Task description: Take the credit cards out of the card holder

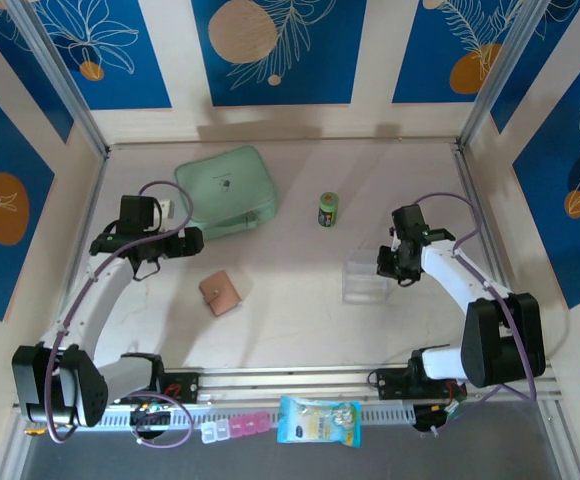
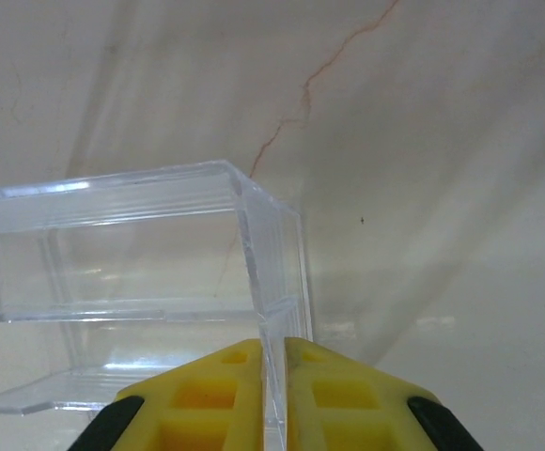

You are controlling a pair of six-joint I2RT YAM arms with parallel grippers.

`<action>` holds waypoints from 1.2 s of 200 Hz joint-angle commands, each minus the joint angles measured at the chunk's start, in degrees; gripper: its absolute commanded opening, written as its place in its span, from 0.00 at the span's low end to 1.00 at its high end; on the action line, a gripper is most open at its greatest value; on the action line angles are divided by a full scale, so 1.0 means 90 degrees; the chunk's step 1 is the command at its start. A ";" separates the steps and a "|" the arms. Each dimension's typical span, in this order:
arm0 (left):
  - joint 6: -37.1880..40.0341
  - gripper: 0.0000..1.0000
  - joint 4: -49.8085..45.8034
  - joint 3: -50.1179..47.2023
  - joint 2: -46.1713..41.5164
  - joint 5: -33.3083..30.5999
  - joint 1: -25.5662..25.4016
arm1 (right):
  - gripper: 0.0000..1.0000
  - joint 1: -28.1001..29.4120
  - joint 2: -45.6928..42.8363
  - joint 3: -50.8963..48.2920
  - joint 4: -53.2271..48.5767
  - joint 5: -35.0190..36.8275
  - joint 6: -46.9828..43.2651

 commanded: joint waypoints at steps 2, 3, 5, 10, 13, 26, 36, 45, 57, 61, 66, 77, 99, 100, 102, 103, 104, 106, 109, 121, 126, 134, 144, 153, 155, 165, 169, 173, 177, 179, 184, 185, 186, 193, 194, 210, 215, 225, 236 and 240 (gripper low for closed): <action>0.0038 1.00 0.0025 0.0002 0.0007 0.0076 -0.0023 | 0.09 0.0138 0.0139 0.0192 -0.0061 -0.0004 0.0053; 0.0041 1.00 0.0025 0.0003 0.0009 0.0073 -0.0023 | 0.09 0.0149 0.0136 0.0194 -0.0061 -0.0003 0.0054; 0.0042 1.00 0.0022 0.0005 0.0011 0.0071 -0.0023 | 0.09 0.0160 0.0142 0.0204 -0.0065 0.0007 0.0063; 0.0038 1.00 0.0013 -0.0001 0.0011 0.0071 -0.0023 | 0.09 0.0200 0.0158 0.0229 -0.0075 0.0016 0.0082; 0.0044 1.00 0.0015 0.0004 0.0011 0.0067 -0.0023 | 0.09 0.0223 0.0163 0.0244 -0.0079 0.0024 0.0097; 0.0048 1.00 0.0015 0.0004 0.0011 0.0071 -0.0023 | 0.08 0.0348 0.0184 0.0325 -0.0126 0.0092 0.0155; 0.0048 1.00 0.0015 0.0001 0.0011 0.0071 -0.0020 | 0.07 0.0429 0.0219 0.0398 -0.0157 0.0136 0.0187; 0.0050 1.00 0.0015 0.0005 0.0011 0.0071 -0.0018 | 0.07 0.0534 0.0253 0.0490 -0.0204 0.0170 0.0237; 0.0061 1.00 0.0015 0.0004 0.0012 0.0080 -0.0023 | 0.06 0.0674 0.0312 0.0635 -0.0245 0.0202 0.0330; 0.0058 1.00 0.0015 0.0000 0.0015 0.0081 -0.0019 | 0.05 0.0736 0.0347 0.0689 -0.0263 0.0206 0.0364; 0.0054 1.00 0.0008 0.0013 0.0015 0.0081 -0.0023 | 0.05 0.0817 0.0391 0.0765 -0.0267 0.0235 0.0414; 0.0054 1.00 0.0015 0.0013 0.0021 0.0090 -0.0023 | 0.04 0.1006 0.0517 0.0949 -0.0294 0.0294 0.0542; 0.0059 1.00 0.0005 0.0015 0.0023 0.0110 -0.0015 | 0.02 0.1460 0.0906 0.1411 -0.0338 0.0440 0.0830; 0.0061 1.00 0.0005 0.0015 0.0022 0.0110 -0.0019 | 0.02 0.1479 0.0935 0.1444 -0.0341 0.0444 0.0838; 0.0062 1.00 0.0005 0.0015 0.0021 0.0117 -0.0022 | 0.02 0.1518 0.0981 0.1485 -0.0343 0.0453 0.0857; 0.0062 1.00 0.0005 0.0015 0.0021 0.0114 -0.0018 | 0.02 0.1542 0.1002 0.1515 -0.0343 0.0460 0.0866; 0.0062 1.00 0.0005 0.0015 0.0021 0.0117 -0.0016 | 0.02 0.1559 0.1032 0.1535 -0.0348 0.0468 0.0881; 0.0060 1.00 0.0005 0.0015 0.0016 0.0119 -0.0022 | 0.02 0.1604 0.1076 0.1579 -0.0345 0.0479 0.0902; 0.0061 1.00 0.0005 0.0006 0.0009 0.0115 -0.0023 | 0.02 0.1673 0.1145 0.1659 -0.0344 0.0490 0.0934; 0.0063 1.00 -0.0003 0.0000 0.0011 0.0139 -0.0018 | 0.01 0.1924 0.1478 0.1986 -0.0334 0.0496 0.1078; 0.0062 1.00 -0.0001 -0.0005 0.0010 0.0132 -0.0023 | 0.01 0.2014 0.1604 0.2147 -0.0332 0.0489 0.1124; 0.0058 1.00 0.0002 -0.0005 0.0011 0.0148 -0.0023 | 0.01 0.2139 0.1798 0.2356 -0.0343 0.0503 0.1164; 0.0050 1.00 0.0005 -0.0006 0.0011 0.0166 -0.0015 | 0.01 0.2307 0.2112 0.2696 -0.0362 0.0549 0.1210; 0.0050 1.00 0.0003 -0.0015 0.0011 0.0173 -0.0023 | 0.00 0.2407 0.2378 0.2999 -0.0400 0.0565 0.1245; 0.0050 1.00 0.0009 -0.0019 0.0011 0.0177 -0.0023 | 0.00 0.2417 0.2408 0.3029 -0.0406 0.0565 0.1246; 0.0043 1.00 0.0005 -0.0015 0.0011 0.0182 -0.0019 | 0.00 0.2490 0.2701 0.3364 -0.0436 0.0563 0.1262; 0.0041 1.00 0.0005 -0.0022 0.0011 0.0195 -0.0021 | 0.00 0.2511 0.2790 0.3481 -0.0441 0.0559 0.1266; 0.0038 1.00 0.0005 -0.0024 0.0011 0.0188 -0.0023 | 0.00 0.2521 0.2887 0.3589 -0.0441 0.0555 0.1267; 0.0038 1.00 0.0005 -0.0032 0.0011 0.0184 -0.0022 | 0.00 0.2523 0.2955 0.3657 -0.0441 0.0541 0.1272; 0.0042 1.00 0.0005 -0.0026 0.0009 0.0192 -0.0023 | 0.00 0.2524 0.3023 0.3732 -0.0441 0.0531 0.1267; 0.0036 1.00 0.0004 -0.0024 0.0011 0.0198 -0.0023 | 0.00 0.2524 0.3132 0.3839 -0.0441 0.0512 0.1259; 0.0039 1.00 0.0005 -0.0024 0.0011 0.0198 -0.0023 | 0.00 0.2528 0.3157 0.3869 -0.0441 0.0504 0.1258; 0.0036 1.00 0.0005 -0.0024 0.0011 0.0198 -0.0023 | 0.00 0.2526 0.3179 0.3893 -0.0441 0.0500 0.1258; 0.0032 1.00 0.0005 -0.0032 0.0010 0.0198 -0.0020 | 0.00 0.2516 0.3332 0.4062 -0.0467 0.0478 0.1244; 0.0032 1.00 0.0005 -0.0028 0.0011 0.0198 -0.0017 | 0.00 0.2520 0.3354 0.4078 -0.0474 0.0477 0.1236; 0.0032 1.00 0.0005 -0.0036 0.0009 0.0198 -0.0016 | 0.00 0.2524 0.3653 0.4405 -0.0558 0.0452 0.1200; 0.0033 1.00 0.0005 -0.0039 0.0002 0.0188 -0.0022 | 0.00 0.2513 0.3724 0.4481 -0.0567 0.0438 0.1196; 0.0030 1.00 0.0005 -0.0044 0.0011 0.0188 -0.0022 | 0.00 0.2500 0.3864 0.4601 -0.0553 0.0373 0.1172; 0.0024 1.00 -0.0005 -0.0050 0.0010 0.0187 -0.0023 | 0.00 0.2487 0.3995 0.4719 -0.0570 0.0315 0.1137; 0.0028 1.00 -0.0005 -0.0052 0.0010 0.0183 -0.0023 | 0.00 0.2487 0.4040 0.4761 -0.0587 0.0304 0.1118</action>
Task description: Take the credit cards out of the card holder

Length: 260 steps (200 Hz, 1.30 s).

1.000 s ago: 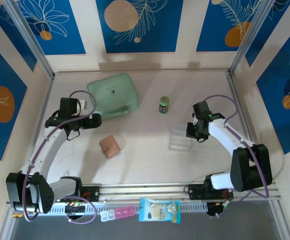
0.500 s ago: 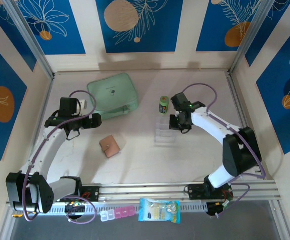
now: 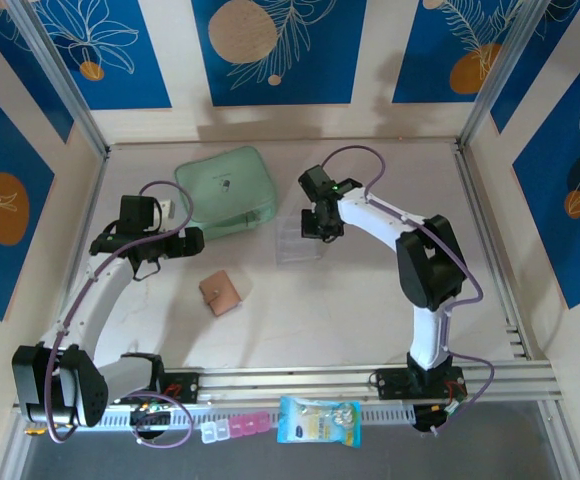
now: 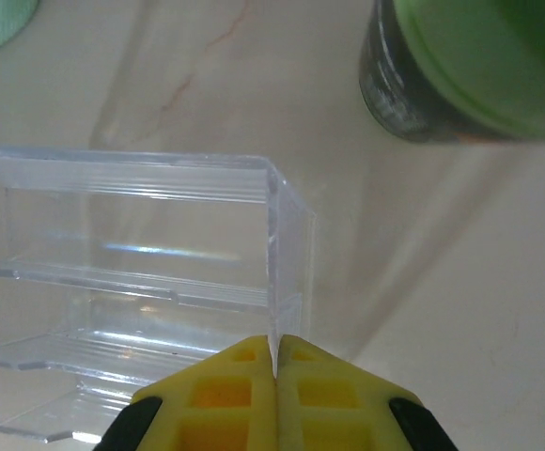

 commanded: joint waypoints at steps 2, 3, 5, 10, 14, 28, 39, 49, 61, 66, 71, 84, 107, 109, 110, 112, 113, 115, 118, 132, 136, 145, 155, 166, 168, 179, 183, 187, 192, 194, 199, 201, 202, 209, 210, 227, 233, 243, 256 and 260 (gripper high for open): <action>0.0025 1.00 -0.0002 -0.0051 0.0011 0.0094 -0.0023 | 0.00 -0.0041 0.0225 0.0387 -0.0219 -0.0192 0.0017; 0.0030 1.00 -0.0002 -0.0052 0.0011 0.0095 -0.0019 | 0.00 -0.0043 0.0240 0.0396 -0.0220 -0.0197 0.0016; 0.0029 1.00 -0.0002 -0.0046 0.0011 0.0088 -0.0022 | 0.00 -0.0045 0.0258 0.0408 -0.0233 -0.0201 0.0008; 0.0026 1.00 -0.0002 -0.0044 0.0011 0.0086 -0.0020 | 0.00 -0.0051 0.0307 0.0446 -0.0243 -0.0216 -0.0004; 0.0031 1.00 -0.0007 -0.0047 0.0011 0.0086 -0.0023 | 0.00 -0.0056 0.0336 0.0467 -0.0257 -0.0235 -0.0006; 0.0037 1.00 -0.0002 -0.0044 0.0010 0.0075 -0.0023 | 0.00 -0.0074 0.0397 0.0498 -0.0291 -0.0251 -0.0002; 0.0032 1.00 -0.0002 -0.0044 0.0019 0.0066 -0.0021 | 0.00 -0.0085 0.0396 0.0485 -0.0295 -0.0242 0.0005; 0.0028 1.00 -0.0002 -0.0049 0.0020 0.0073 -0.0021 | 0.00 -0.0094 0.0374 0.0446 -0.0294 -0.0215 0.0007; 0.0028 1.00 0.0007 -0.0044 0.0037 0.0074 -0.0023 | 0.00 -0.0112 0.0362 0.0420 -0.0317 -0.0193 0.0020; 0.0026 1.00 0.0008 -0.0051 0.0045 0.0083 -0.0017 | 0.00 -0.0123 0.0356 0.0407 -0.0326 -0.0196 0.0017; 0.0026 1.00 0.0006 -0.0036 0.0050 0.0086 -0.0018 | 0.00 -0.0124 0.0351 0.0396 -0.0323 -0.0201 0.0021; 0.0017 1.00 0.0005 -0.0040 0.0059 0.0096 -0.0023 | 0.02 -0.0131 0.0319 0.0379 -0.0346 -0.0193 0.0008; 0.0020 1.00 -0.0007 -0.0036 0.0060 0.0104 -0.0019 | 0.05 -0.0128 0.0252 0.0344 -0.0366 -0.0193 0.0006; 0.0022 1.00 -0.0003 -0.0040 0.0060 0.0105 -0.0022 | 0.05 -0.0126 0.0248 0.0340 -0.0367 -0.0193 0.0006; 0.0019 1.00 -0.0003 -0.0037 0.0060 0.0105 -0.0023 | 0.06 -0.0125 0.0243 0.0341 -0.0365 -0.0188 0.0005; 0.0022 1.00 -0.0002 -0.0037 0.0060 0.0105 -0.0021 | 0.07 -0.0119 0.0232 0.0338 -0.0360 -0.0184 0.0005; 0.0019 1.00 -0.0002 -0.0036 0.0060 0.0105 -0.0022 | 0.07 -0.0122 0.0229 0.0338 -0.0364 -0.0183 0.0005; 0.0019 1.00 -0.0002 -0.0037 0.0060 0.0098 -0.0023 | 0.07 -0.0121 0.0226 0.0337 -0.0372 -0.0178 0.0005; 0.0024 1.00 -0.0002 -0.0039 0.0060 0.0096 -0.0022 | 0.08 -0.0121 0.0231 0.0337 -0.0379 -0.0174 0.0005; 0.0027 1.00 -0.0003 -0.0036 0.0059 0.0091 -0.0021 | 0.09 -0.0124 0.0207 0.0345 -0.0378 -0.0172 0.0006; 0.0030 1.00 -0.0007 -0.0039 0.0059 0.0098 -0.0018 | 0.09 -0.0124 0.0203 0.0338 -0.0393 -0.0168 0.0007; 0.0030 1.00 -0.0012 -0.0036 0.0056 0.0105 -0.0018 | 0.10 -0.0113 0.0192 0.0339 -0.0397 -0.0163 0.0005; 0.0026 1.00 -0.0012 -0.0034 0.0048 0.0095 -0.0017 | 0.11 -0.0114 0.0177 0.0347 -0.0410 -0.0153 0.0005; 0.0034 1.00 -0.0022 -0.0034 0.0050 0.0100 -0.0019 | 0.13 -0.0114 0.0151 0.0366 -0.0430 -0.0144 0.0005; 0.0028 1.00 -0.0022 -0.0034 0.0045 0.0102 -0.0022 | 0.13 -0.0114 0.0155 0.0371 -0.0435 -0.0144 0.0005; 0.0027 1.00 -0.0022 -0.0035 0.0036 0.0095 -0.0022 | 0.15 -0.0105 0.0123 0.0382 -0.0447 -0.0135 -0.0003; 0.0035 1.00 -0.0022 -0.0041 0.0038 0.0096 -0.0023 | 0.15 -0.0105 0.0118 0.0386 -0.0451 -0.0134 0.0001; 0.0026 1.00 -0.0027 -0.0037 0.0040 0.0095 -0.0023 | 0.16 -0.0105 0.0102 0.0392 -0.0465 -0.0134 -0.0003; 0.0030 1.00 -0.0022 -0.0041 0.0040 0.0096 -0.0023 | 0.16 -0.0100 0.0084 0.0402 -0.0468 -0.0125 -0.0002; 0.0029 1.00 -0.0022 -0.0041 0.0033 0.0096 -0.0023 | 0.16 -0.0099 0.0075 0.0397 -0.0473 -0.0117 -0.0009; 0.0026 1.00 -0.0027 -0.0044 0.0036 0.0096 -0.0021 | 0.16 -0.0100 0.0061 0.0399 -0.0484 -0.0111 -0.0014; 0.0031 1.00 -0.0020 -0.0036 0.0032 0.0096 -0.0023 | 0.17 -0.0101 0.0055 0.0397 -0.0485 -0.0106 -0.0007; 0.0033 1.00 -0.0021 -0.0040 0.0031 0.0096 -0.0023 | 0.17 -0.0098 0.0047 0.0396 -0.0485 -0.0106 -0.0010; 0.0029 1.00 -0.0024 -0.0044 0.0040 0.0100 -0.0020 | 0.18 -0.0094 0.0026 0.0407 -0.0509 -0.0096 -0.0010; 0.0027 1.00 -0.0023 -0.0044 0.0040 0.0098 -0.0022 | 0.18 -0.0095 0.0023 0.0406 -0.0512 -0.0095 -0.0012; 0.0028 1.00 -0.0012 -0.0049 0.0040 0.0144 -0.0021 | 0.20 -0.0090 -0.0040 0.0421 -0.0541 -0.0066 -0.0010; 0.0034 1.00 -0.0012 -0.0056 0.0057 0.0163 -0.0021 | 0.20 -0.0076 -0.0081 0.0430 -0.0561 -0.0057 -0.0014; 0.0034 1.00 -0.0029 -0.0046 0.0074 0.0181 -0.0022 | 0.21 -0.0074 -0.0133 0.0426 -0.0572 -0.0056 -0.0013; -0.0005 1.00 -0.0041 -0.0063 0.0091 0.0210 -0.0020 | 0.21 -0.0051 -0.0203 0.0416 -0.0601 -0.0056 -0.0017; -0.0019 1.00 -0.0041 -0.0063 0.0098 0.0227 -0.0022 | 0.21 -0.0048 -0.0227 0.0415 -0.0609 -0.0056 -0.0007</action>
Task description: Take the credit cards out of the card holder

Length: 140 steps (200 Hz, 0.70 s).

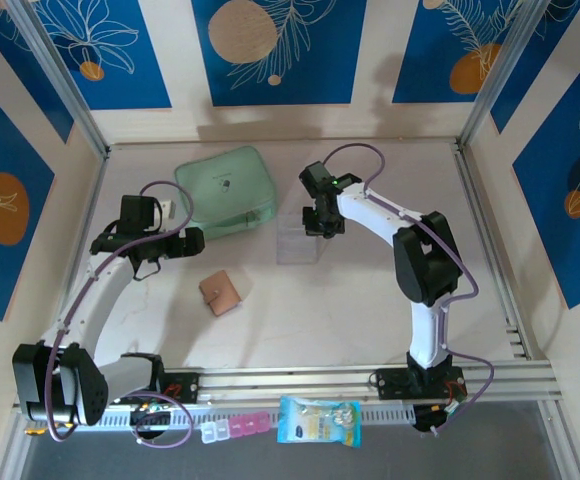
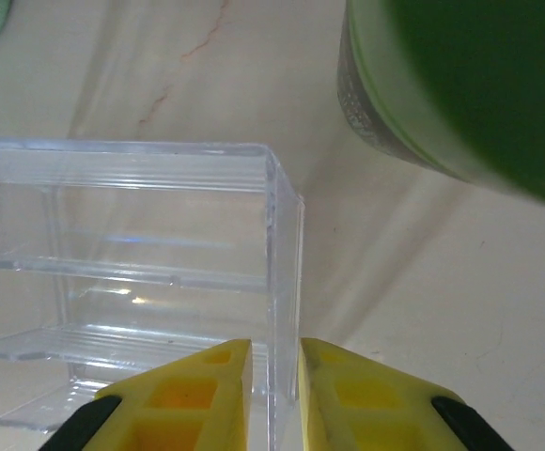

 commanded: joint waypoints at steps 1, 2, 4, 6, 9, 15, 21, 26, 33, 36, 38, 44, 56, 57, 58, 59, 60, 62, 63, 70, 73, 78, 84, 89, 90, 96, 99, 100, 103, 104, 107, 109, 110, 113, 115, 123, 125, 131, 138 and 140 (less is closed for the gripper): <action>-0.0031 1.00 -0.0041 -0.0068 0.0057 0.0198 -0.0023 | 0.21 0.0060 -0.0386 0.0078 -0.0227 -0.0017 -0.0003; -0.0032 1.00 -0.0041 -0.0071 0.0057 0.0202 -0.0023 | 0.21 0.0060 -0.0390 0.0075 -0.0230 -0.0012 -0.0005; -0.0045 1.00 -0.0041 -0.0072 0.0065 0.0210 -0.0023 | 0.22 0.0073 -0.0405 0.0074 -0.0240 -0.0011 -0.0006; -0.0063 1.00 -0.0041 -0.0073 0.0074 0.0221 -0.0028 | 0.22 0.0066 -0.0424 0.0073 -0.0242 -0.0008 -0.0007; -0.0095 1.00 -0.0041 -0.0082 0.0074 0.0246 -0.0031 | 0.22 0.0083 -0.0444 0.0068 -0.0253 -0.0002 -0.0002; -0.0170 1.00 -0.0036 -0.0097 0.0077 0.0303 -0.0030 | 0.22 0.0099 -0.0493 0.0065 -0.0265 0.0000 -0.0005; -0.0259 1.00 -0.0021 -0.0128 0.0082 0.0378 -0.0045 | 0.22 0.0118 -0.0556 0.0045 -0.0290 0.0009 -0.0004; -0.0346 1.00 0.0014 -0.0157 0.0090 0.0429 -0.0067 | 0.22 0.0134 -0.0609 0.0020 -0.0286 0.0022 0.0002; -0.0482 1.00 0.0032 -0.0192 0.0115 0.0474 -0.0097 | 0.23 0.0154 -0.0694 -0.0020 -0.0299 -0.0013 0.0020; -0.0540 1.00 0.0036 -0.0211 0.0120 0.0499 -0.0123 | 0.23 0.0159 -0.0738 -0.0045 -0.0284 -0.0052 0.0036; -0.0584 1.00 0.0037 -0.0222 0.0129 0.0518 -0.0131 | 0.24 0.0159 -0.0763 -0.0064 -0.0280 -0.0082 0.0033; -0.0723 1.00 0.0059 -0.0268 0.0152 0.0560 -0.0175 | 0.24 0.0159 -0.0854 -0.0115 -0.0255 -0.0168 0.0055; -0.0973 1.00 0.0152 -0.0397 0.0189 0.0605 -0.0295 | 0.25 0.0182 -0.1056 -0.0261 -0.0192 -0.0267 0.0100; -0.0986 1.00 0.0163 -0.0406 0.0192 0.0611 -0.0306 | 0.26 0.0190 -0.1072 -0.0275 -0.0188 -0.0274 0.0100; -0.0998 1.00 0.0178 -0.0410 0.0198 0.0608 -0.0321 | 0.26 0.0198 -0.1085 -0.0282 -0.0191 -0.0282 0.0105; -0.1013 1.00 0.0190 -0.0422 0.0201 0.0602 -0.0333 | 0.26 0.0208 -0.1101 -0.0285 -0.0193 -0.0281 0.0108; -0.1026 1.00 0.0197 -0.0438 0.0208 0.0604 -0.0354 | 0.26 0.0208 -0.1118 -0.0296 -0.0188 -0.0281 0.0109; -0.1048 1.00 0.0221 -0.0462 0.0217 0.0593 -0.0387 | 0.26 0.0207 -0.1149 -0.0317 -0.0188 -0.0286 0.0117; -0.1063 1.00 0.0227 -0.0473 0.0220 0.0595 -0.0401 | 0.26 0.0212 -0.1157 -0.0327 -0.0186 -0.0288 0.0119; -0.1119 1.00 0.0286 -0.0543 0.0273 0.0525 -0.0523 | 0.26 0.0241 -0.1261 -0.0390 -0.0185 -0.0290 0.0130; -0.1139 1.00 0.0327 -0.0563 0.0297 0.0490 -0.0585 | 0.26 0.0246 -0.1300 -0.0411 -0.0192 -0.0290 0.0135; -0.1159 1.00 0.0375 -0.0603 0.0355 0.0454 -0.0665 | 0.26 0.0266 -0.1360 -0.0442 -0.0196 -0.0290 0.0140; -0.1173 1.00 0.0433 -0.0633 0.0444 0.0457 -0.0772 | 0.26 0.0284 -0.1427 -0.0482 -0.0209 -0.0283 0.0140; -0.1184 1.00 0.0497 -0.0648 0.0528 0.0512 -0.0847 | 0.27 0.0306 -0.1484 -0.0507 -0.0227 -0.0281 0.0140; -0.1184 1.00 0.0511 -0.0649 0.0542 0.0525 -0.0870 | 0.27 0.0305 -0.1486 -0.0520 -0.0225 -0.0281 0.0145; -0.1185 1.00 0.0586 -0.0650 0.0648 0.0621 -0.0974 | 0.27 0.0329 -0.1550 -0.0553 -0.0239 -0.0271 0.0142; -0.1185 1.00 0.0637 -0.0642 0.0702 0.0692 -0.1031 | 0.27 0.0334 -0.1572 -0.0567 -0.0247 -0.0262 0.0145; -0.1180 1.00 0.0644 -0.0636 0.0717 0.0703 -0.1050 | 0.27 0.0334 -0.1584 -0.0569 -0.0250 -0.0262 0.0142; -0.1171 0.99 0.0685 -0.0622 0.0758 0.0766 -0.1122 | 0.27 0.0345 -0.1611 -0.0587 -0.0251 -0.0253 0.0149; -0.1173 0.99 0.0698 -0.0616 0.0774 0.0784 -0.1144 | 0.27 0.0345 -0.1623 -0.0599 -0.0247 -0.0252 0.0154; -0.1165 0.99 0.0736 -0.0597 0.0820 0.0814 -0.1221 | 0.26 0.0358 -0.1648 -0.0619 -0.0249 -0.0244 0.0151; -0.1161 0.99 0.0763 -0.0592 0.0856 0.0841 -0.1280 | 0.27 0.0362 -0.1664 -0.0627 -0.0252 -0.0242 0.0150; -0.1158 0.99 0.0776 -0.0582 0.0867 0.0851 -0.1311 | 0.27 0.0358 -0.1669 -0.0639 -0.0247 -0.0242 0.0150; -0.1149 0.99 0.0799 -0.0552 0.0908 0.0866 -0.1397 | 0.27 0.0368 -0.1701 -0.0664 -0.0250 -0.0239 0.0157; -0.1137 0.99 0.0821 -0.0532 0.0942 0.0874 -0.1451 | 0.27 0.0365 -0.1719 -0.0685 -0.0245 -0.0234 0.0163; -0.1110 0.99 0.0880 -0.0448 0.1082 0.0870 -0.1696 | 0.27 0.0365 -0.1783 -0.0737 -0.0246 -0.0225 0.0168; -0.1095 0.99 0.0900 -0.0416 0.1115 0.0870 -0.1753 | 0.27 0.0369 -0.1803 -0.0750 -0.0239 -0.0223 0.0169; -0.1076 0.99 0.0919 -0.0337 0.1237 0.0893 -0.1904 | 0.27 0.0364 -0.1850 -0.0803 -0.0233 -0.0214 0.0187; -0.1051 0.99 0.0949 -0.0232 0.1393 0.0934 -0.2053 | 0.27 0.0364 -0.1901 -0.0866 -0.0216 -0.0198 0.0197; -0.1054 0.99 0.0958 -0.0210 0.1446 0.0957 -0.2086 | 0.27 0.0364 -0.1913 -0.0879 -0.0219 -0.0194 0.0198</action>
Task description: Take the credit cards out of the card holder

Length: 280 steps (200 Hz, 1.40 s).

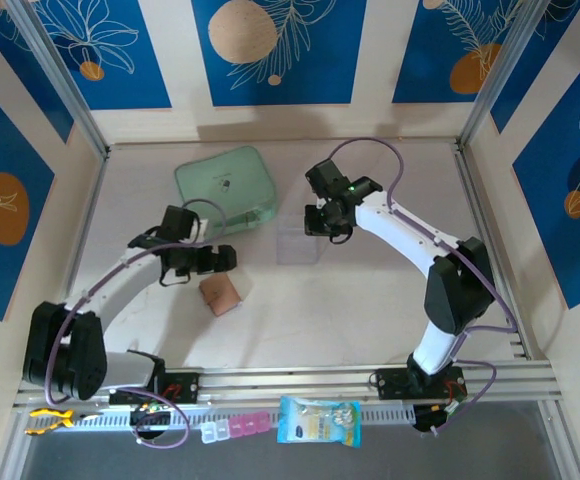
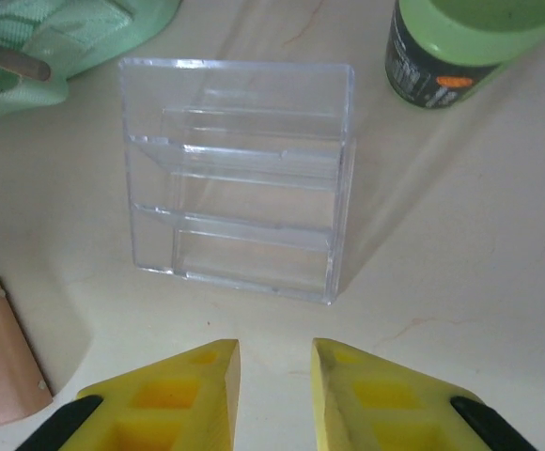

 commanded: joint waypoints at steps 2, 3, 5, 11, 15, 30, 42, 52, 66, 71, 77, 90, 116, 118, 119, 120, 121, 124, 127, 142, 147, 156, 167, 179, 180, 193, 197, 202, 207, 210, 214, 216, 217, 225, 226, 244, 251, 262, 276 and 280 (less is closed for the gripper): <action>-0.0022 0.99 0.0303 0.0351 0.0425 0.0348 -0.0499 | 0.27 0.0028 -0.0306 -0.0225 -0.0130 -0.0064 0.0137; -0.0025 0.99 0.0306 0.0372 0.0448 0.0357 -0.0514 | 0.27 0.0028 -0.0311 -0.0240 -0.0128 -0.0064 0.0137; -0.0020 0.99 0.0313 0.0400 0.0495 0.0380 -0.0541 | 0.27 0.0033 -0.0333 -0.0244 -0.0122 -0.0071 0.0135; -0.0009 0.99 0.0323 0.0479 0.0652 0.0446 -0.0615 | 0.27 0.0032 -0.0358 -0.0285 -0.0123 -0.0055 0.0147; -0.0009 0.99 0.0319 0.0534 0.0758 0.0492 -0.0654 | 0.27 0.0031 -0.0377 -0.0306 -0.0125 -0.0048 0.0148; 0.0020 0.99 0.0268 0.0709 0.1122 0.0620 -0.0749 | 0.27 0.0026 -0.0453 -0.0364 -0.0132 -0.0027 0.0151; 0.0066 0.99 0.0230 0.0792 0.1372 0.0706 -0.0788 | 0.27 0.0022 -0.0507 -0.0396 -0.0141 -0.0006 0.0138; 0.0104 0.99 0.0231 0.0829 0.1518 0.0753 -0.0801 | 0.27 0.0001 -0.0546 -0.0432 -0.0136 0.0004 0.0138; 0.0171 0.99 0.0213 0.0896 0.1674 0.0822 -0.0797 | 0.27 -0.0018 -0.0593 -0.0468 -0.0137 0.0003 0.0132; 0.0199 0.99 0.0195 0.0913 0.1714 0.0822 -0.0798 | 0.27 -0.0026 -0.0605 -0.0478 -0.0144 0.0004 0.0129; 0.0234 0.99 0.0175 0.0937 0.1747 0.0792 -0.0801 | 0.27 -0.0023 -0.0609 -0.0475 -0.0157 0.0014 0.0133; 0.0330 1.00 0.0122 0.0971 0.1801 0.0702 -0.0799 | 0.27 -0.0025 -0.0635 -0.0485 -0.0164 0.0024 0.0129; 0.0449 1.00 -0.0271 0.1114 0.1906 0.0262 -0.0785 | 0.27 -0.0029 -0.0666 -0.0496 -0.0181 0.0034 0.0128; 0.0457 1.00 -0.0302 0.1120 0.1907 0.0227 -0.0784 | 0.27 -0.0030 -0.0666 -0.0494 -0.0186 0.0038 0.0128; 0.0459 1.00 -0.0319 0.1127 0.1907 0.0208 -0.0779 | 0.27 -0.0025 -0.0671 -0.0492 -0.0190 0.0041 0.0128; 0.0464 1.00 -0.0332 0.1126 0.1907 0.0189 -0.0782 | 0.27 -0.0023 -0.0674 -0.0491 -0.0188 0.0042 0.0128; 0.0467 1.00 -0.0344 0.1126 0.1912 0.0180 -0.0783 | 0.27 -0.0026 -0.0675 -0.0490 -0.0191 0.0043 0.0128; 0.0477 1.00 -0.0376 0.1131 0.1911 0.0131 -0.0784 | 0.27 -0.0031 -0.0676 -0.0492 -0.0188 0.0043 0.0128; 0.0488 1.00 -0.0413 0.1131 0.1908 0.0086 -0.0775 | 0.27 -0.0029 -0.0681 -0.0496 -0.0194 0.0043 0.0125; 0.0508 1.00 -0.0575 0.1118 0.1896 -0.0092 -0.0743 | 0.27 -0.0030 -0.0696 -0.0499 -0.0213 0.0062 0.0118; 0.0500 1.00 -0.0627 0.1116 0.1873 -0.0143 -0.0731 | 0.27 -0.0030 -0.0703 -0.0485 -0.0226 0.0063 0.0118; 0.0510 1.00 -0.0722 0.1089 0.1847 -0.0223 -0.0711 | 0.28 -0.0029 -0.0715 -0.0488 -0.0241 0.0053 0.0109; 0.0525 1.00 -0.0765 0.1036 0.1785 -0.0278 -0.0690 | 0.28 -0.0030 -0.0725 -0.0483 -0.0244 0.0053 0.0108; 0.0523 1.00 -0.0766 0.0935 0.1722 -0.0289 -0.0653 | 0.28 -0.0018 -0.0741 -0.0484 -0.0243 0.0038 0.0108; 0.0526 1.00 -0.0771 0.0932 0.1721 -0.0294 -0.0650 | 0.28 -0.0019 -0.0738 -0.0487 -0.0243 0.0040 0.0108; 0.0503 1.00 -0.0853 0.0870 0.1683 -0.0334 -0.0617 | 0.29 -0.0010 -0.0744 -0.0480 -0.0250 0.0041 0.0101; 0.0502 1.00 -0.0883 0.0862 0.1670 -0.0346 -0.0606 | 0.29 -0.0010 -0.0742 -0.0487 -0.0253 0.0040 0.0104; 0.0501 1.00 -0.0923 0.0824 0.1653 -0.0371 -0.0603 | 0.29 -0.0011 -0.0758 -0.0490 -0.0259 0.0043 0.0099; 0.0500 1.00 -0.0947 0.0804 0.1612 -0.0397 -0.0608 | 0.29 -0.0011 -0.0769 -0.0499 -0.0253 0.0041 0.0098; 0.0494 1.00 -0.0964 0.0780 0.1592 -0.0401 -0.0611 | 0.29 -0.0002 -0.0774 -0.0507 -0.0246 0.0043 0.0098; 0.0499 1.00 -0.0975 0.0746 0.1555 -0.0417 -0.0608 | 0.29 -0.0001 -0.0784 -0.0509 -0.0245 0.0043 0.0096; 0.0499 1.00 -0.0986 0.0730 0.1531 -0.0421 -0.0608 | 0.29 -0.0001 -0.0791 -0.0509 -0.0246 0.0043 0.0098; 0.0494 1.00 -0.0988 0.0723 0.1523 -0.0428 -0.0608 | 0.29 0.0004 -0.0792 -0.0514 -0.0250 0.0043 0.0103; 0.0479 1.00 -0.1023 0.0664 0.1448 -0.0455 -0.0608 | 0.29 -0.0001 -0.0803 -0.0515 -0.0253 0.0043 0.0101; 0.0479 1.00 -0.1026 0.0655 0.1438 -0.0460 -0.0608 | 0.29 -0.0001 -0.0808 -0.0517 -0.0253 0.0043 0.0100; 0.0465 1.00 -0.1110 0.0526 0.1272 -0.0489 -0.0602 | 0.29 0.0007 -0.0836 -0.0531 -0.0258 0.0038 0.0094; 0.0455 1.00 -0.1134 0.0484 0.1227 -0.0489 -0.0608 | 0.29 0.0010 -0.0842 -0.0531 -0.0256 0.0038 0.0090; 0.0422 1.00 -0.1174 0.0414 0.1142 -0.0453 -0.0607 | 0.30 0.0019 -0.0847 -0.0533 -0.0263 0.0015 0.0091; 0.0356 1.00 -0.1180 0.0297 0.1037 -0.0366 -0.0607 | 0.31 0.0039 -0.0862 -0.0535 -0.0280 0.0014 0.0088; 0.0324 1.00 -0.1176 0.0262 0.1007 -0.0337 -0.0608 | 0.31 0.0049 -0.0869 -0.0530 -0.0286 0.0019 0.0083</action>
